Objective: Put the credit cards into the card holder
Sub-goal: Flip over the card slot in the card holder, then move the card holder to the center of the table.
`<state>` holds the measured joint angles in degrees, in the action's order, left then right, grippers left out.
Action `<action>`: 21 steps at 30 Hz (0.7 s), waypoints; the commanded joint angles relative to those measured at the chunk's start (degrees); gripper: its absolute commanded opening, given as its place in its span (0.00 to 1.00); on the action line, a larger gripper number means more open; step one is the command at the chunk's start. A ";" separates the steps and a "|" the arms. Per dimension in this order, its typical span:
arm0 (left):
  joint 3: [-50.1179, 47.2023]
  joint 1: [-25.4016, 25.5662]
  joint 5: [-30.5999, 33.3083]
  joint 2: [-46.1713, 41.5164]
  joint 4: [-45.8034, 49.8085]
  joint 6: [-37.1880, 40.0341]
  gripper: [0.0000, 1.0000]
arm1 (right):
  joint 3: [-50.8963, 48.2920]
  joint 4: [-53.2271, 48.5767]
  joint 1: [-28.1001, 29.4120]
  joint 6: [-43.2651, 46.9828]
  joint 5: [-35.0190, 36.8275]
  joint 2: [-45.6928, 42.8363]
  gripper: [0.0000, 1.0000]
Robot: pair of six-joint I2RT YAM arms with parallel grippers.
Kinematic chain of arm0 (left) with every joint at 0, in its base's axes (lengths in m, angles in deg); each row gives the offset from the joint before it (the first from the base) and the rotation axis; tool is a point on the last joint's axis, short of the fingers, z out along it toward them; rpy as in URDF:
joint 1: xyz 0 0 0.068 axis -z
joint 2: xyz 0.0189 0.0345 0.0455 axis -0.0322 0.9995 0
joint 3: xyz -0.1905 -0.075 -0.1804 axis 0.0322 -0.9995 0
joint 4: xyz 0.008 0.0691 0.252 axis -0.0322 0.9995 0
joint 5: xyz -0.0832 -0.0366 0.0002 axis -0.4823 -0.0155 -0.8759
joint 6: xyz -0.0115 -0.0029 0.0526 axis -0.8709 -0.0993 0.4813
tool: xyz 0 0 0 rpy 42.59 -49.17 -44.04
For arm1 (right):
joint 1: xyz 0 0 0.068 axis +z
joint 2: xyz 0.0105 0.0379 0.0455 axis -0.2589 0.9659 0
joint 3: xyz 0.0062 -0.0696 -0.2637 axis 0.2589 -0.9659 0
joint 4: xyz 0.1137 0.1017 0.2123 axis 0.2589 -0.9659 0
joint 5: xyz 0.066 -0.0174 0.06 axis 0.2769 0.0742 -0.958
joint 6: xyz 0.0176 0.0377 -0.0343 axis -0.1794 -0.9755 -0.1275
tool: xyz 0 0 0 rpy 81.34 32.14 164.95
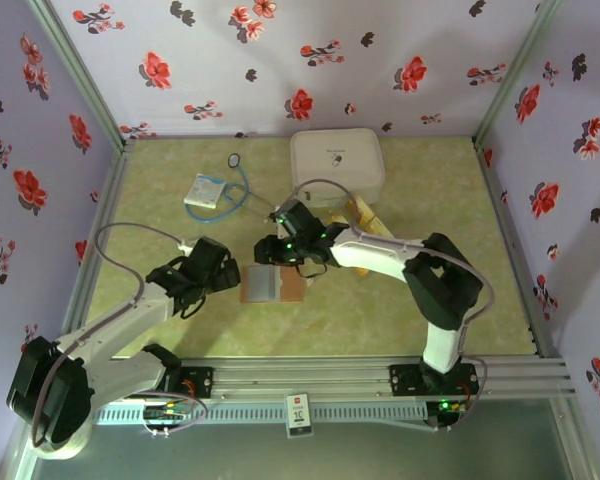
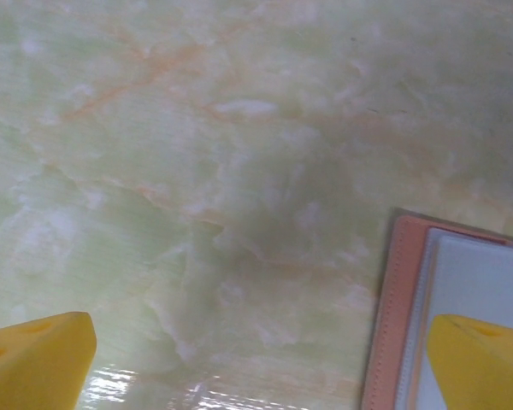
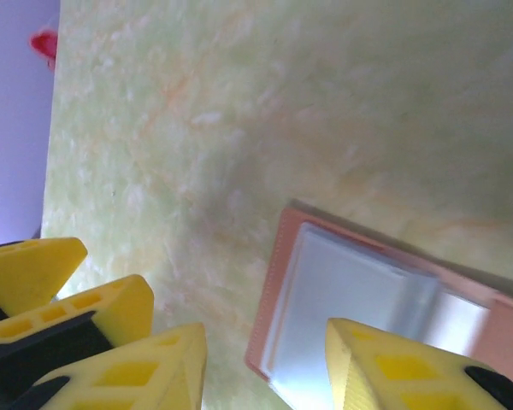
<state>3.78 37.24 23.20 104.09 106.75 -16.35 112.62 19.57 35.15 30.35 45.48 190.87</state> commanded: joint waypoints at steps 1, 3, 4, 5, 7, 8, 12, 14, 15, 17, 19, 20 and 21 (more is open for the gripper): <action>-0.51 2.29 -0.91 2.02 -2.61 0.43 1.00 | -3.33 -8.61 -0.47 5.24 7.44 -4.25 0.41; -0.41 3.65 -0.83 3.49 -3.34 0.11 1.00 | -4.75 -11.63 -0.42 6.65 11.04 -6.88 0.42; -0.39 4.23 -0.73 4.24 -3.73 -0.12 1.00 | -5.55 -12.88 -0.40 7.18 12.89 -8.23 0.43; -0.23 4.71 -0.74 4.89 -3.92 -0.23 1.00 | -6.15 -14.11 -0.42 7.60 14.62 -9.16 0.43; 0.00 5.38 -0.53 6.16 -4.37 -0.50 1.00 | -7.38 -17.10 -0.43 8.44 18.11 -10.67 0.46; 0.14 5.59 -0.40 6.62 -4.51 -0.57 1.00 | -7.96 -17.88 -0.41 8.68 19.30 -10.99 0.47; 0.83 5.97 0.13 7.21 -4.56 -0.57 1.00 | -10.73 -18.43 -0.44 8.42 21.25 -11.42 0.49; 1.18 5.92 0.38 7.36 -4.41 -0.33 1.00 | -11.70 -17.13 -0.46 7.98 20.72 -10.61 0.49; 1.29 5.92 0.46 7.42 -4.42 -0.29 1.00 | -11.75 -16.54 -0.45 7.82 20.41 -10.04 0.49; 1.78 5.91 0.48 7.90 -4.38 0.02 1.00 | -11.63 -15.41 -0.48 7.55 19.58 -8.23 0.47; 2.02 5.91 0.45 8.38 -4.47 0.09 1.00 | -11.04 -14.02 -0.50 7.50 18.86 -6.30 0.42; 2.15 5.92 0.43 8.61 -4.62 0.18 1.00 | -10.38 -13.68 -0.54 7.54 18.51 -5.32 0.37; 2.30 5.93 0.46 8.82 -4.68 0.26 1.00 | -9.77 -13.48 -0.60 7.67 18.48 -4.47 0.32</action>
<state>4.45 42.84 22.52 112.13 102.43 -16.39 101.45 4.75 34.60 37.79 63.60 183.72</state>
